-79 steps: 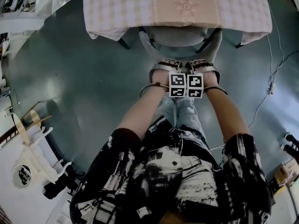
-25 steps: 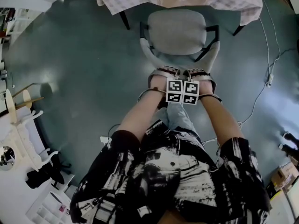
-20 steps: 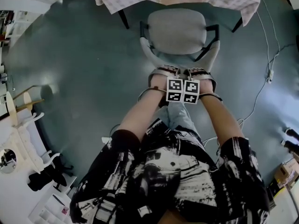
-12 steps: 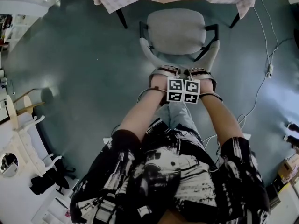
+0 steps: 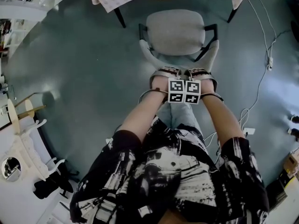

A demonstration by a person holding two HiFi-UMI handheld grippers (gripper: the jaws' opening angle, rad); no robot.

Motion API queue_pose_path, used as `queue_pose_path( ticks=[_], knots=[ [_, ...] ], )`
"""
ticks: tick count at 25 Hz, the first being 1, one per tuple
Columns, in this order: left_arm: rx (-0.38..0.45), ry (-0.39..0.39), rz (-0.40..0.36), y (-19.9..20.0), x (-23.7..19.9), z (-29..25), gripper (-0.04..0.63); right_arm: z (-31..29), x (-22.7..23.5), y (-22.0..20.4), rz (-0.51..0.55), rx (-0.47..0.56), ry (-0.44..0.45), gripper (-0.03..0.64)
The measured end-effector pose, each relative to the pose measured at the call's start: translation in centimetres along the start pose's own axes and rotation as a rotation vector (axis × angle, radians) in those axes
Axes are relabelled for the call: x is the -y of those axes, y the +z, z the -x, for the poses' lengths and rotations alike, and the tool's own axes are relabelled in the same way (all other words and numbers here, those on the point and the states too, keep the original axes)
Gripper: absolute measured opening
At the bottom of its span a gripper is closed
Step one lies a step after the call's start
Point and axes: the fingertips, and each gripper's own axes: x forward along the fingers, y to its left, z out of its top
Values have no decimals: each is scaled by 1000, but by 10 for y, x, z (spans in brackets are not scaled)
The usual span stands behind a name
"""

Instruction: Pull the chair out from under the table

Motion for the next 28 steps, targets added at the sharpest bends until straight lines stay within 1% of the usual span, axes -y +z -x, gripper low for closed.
queue_pose_path(
  ticks=[13, 19, 22, 28],
  knots=[
    [6, -2, -6, 23, 46, 7, 53, 14, -49, 0, -18, -7, -1, 56],
    [-4, 2, 30, 39, 66, 7, 54, 21, -73, -7, 19, 3, 7, 55],
    [-1, 1, 33, 46, 75, 7, 52, 22, -83, -9, 25, 5, 8, 55],
    [-2, 6, 27, 50, 78, 5, 53, 22, -89, -12, 25, 7, 3, 58]
  ],
)
